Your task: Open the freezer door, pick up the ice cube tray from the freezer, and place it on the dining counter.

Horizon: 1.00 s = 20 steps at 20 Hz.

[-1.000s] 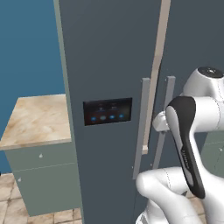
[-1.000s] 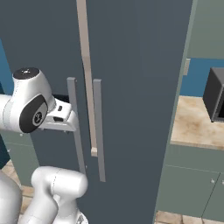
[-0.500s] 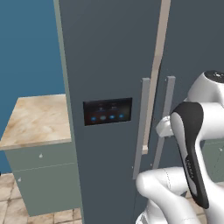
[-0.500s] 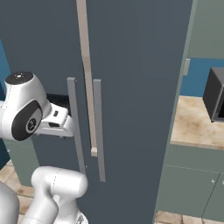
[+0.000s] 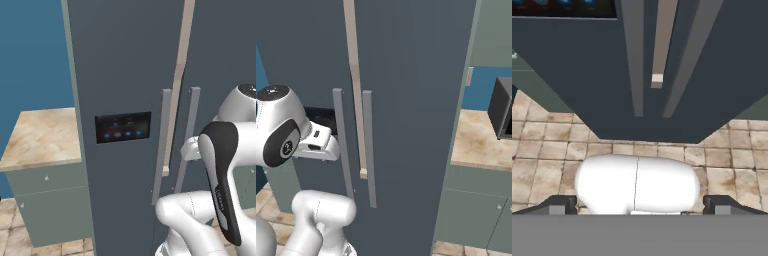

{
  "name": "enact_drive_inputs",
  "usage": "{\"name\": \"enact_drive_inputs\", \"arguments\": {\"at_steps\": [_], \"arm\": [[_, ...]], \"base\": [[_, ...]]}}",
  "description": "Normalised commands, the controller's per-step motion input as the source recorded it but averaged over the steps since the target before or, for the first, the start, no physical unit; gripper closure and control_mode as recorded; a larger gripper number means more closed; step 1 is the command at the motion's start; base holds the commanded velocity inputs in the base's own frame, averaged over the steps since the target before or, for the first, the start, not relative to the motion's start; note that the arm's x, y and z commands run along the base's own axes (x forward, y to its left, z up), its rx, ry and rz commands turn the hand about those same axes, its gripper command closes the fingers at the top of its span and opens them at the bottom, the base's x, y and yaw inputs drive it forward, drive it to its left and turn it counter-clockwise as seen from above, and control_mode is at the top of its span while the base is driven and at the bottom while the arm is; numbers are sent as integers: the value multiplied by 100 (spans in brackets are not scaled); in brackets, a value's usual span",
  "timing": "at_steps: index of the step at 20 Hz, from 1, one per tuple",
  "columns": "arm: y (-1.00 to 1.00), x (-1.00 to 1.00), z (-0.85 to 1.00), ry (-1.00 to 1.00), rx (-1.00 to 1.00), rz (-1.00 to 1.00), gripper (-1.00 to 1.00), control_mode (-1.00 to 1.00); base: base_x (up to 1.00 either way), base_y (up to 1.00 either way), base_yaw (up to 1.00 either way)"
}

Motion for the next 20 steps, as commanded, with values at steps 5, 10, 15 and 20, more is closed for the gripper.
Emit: {"name": "enact_drive_inputs", "arguments": {"at_steps": [5, 10, 15, 20], "arm": [[0, 0, 0, 0, 0, 0, -100, 100], [0, 0, 0, 0, 0, 0, -100, 100], [0, 0, 0, 0, 0, 0, -100, 100], [0, 0, 0, 0, 0, 0, -100, 100]], "base": [[-8, -10, 0], [-1, -44, 0], [-1, -47, 0], [0, -38, 0]]}}
